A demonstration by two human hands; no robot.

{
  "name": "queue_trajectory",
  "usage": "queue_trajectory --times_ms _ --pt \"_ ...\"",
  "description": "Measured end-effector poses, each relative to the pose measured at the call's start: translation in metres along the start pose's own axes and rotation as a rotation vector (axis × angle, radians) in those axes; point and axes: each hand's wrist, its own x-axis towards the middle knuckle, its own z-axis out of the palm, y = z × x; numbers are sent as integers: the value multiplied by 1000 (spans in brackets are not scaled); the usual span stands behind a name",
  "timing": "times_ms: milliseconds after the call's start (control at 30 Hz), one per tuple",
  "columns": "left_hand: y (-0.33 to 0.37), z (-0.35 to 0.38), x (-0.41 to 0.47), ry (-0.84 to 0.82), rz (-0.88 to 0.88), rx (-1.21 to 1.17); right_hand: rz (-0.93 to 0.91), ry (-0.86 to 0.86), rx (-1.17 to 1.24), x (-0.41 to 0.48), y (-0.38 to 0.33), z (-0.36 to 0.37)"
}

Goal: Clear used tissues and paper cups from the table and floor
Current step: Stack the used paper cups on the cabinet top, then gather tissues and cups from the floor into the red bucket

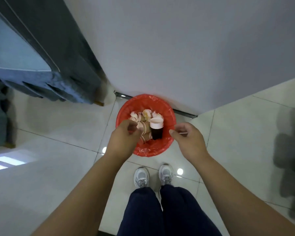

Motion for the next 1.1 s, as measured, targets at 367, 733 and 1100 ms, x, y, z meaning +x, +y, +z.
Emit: queue_trajectory --times_ms 367,733,1100 --pt "166 23 -93 -263 365 -30 -8 314 296 -104 -36 -154" --pt "348 158 -172 -450 677 77 -58 648 436 -128 16 -358" --pt "549 335 -230 -521 890 67 -153 877 503 -115 69 -607"
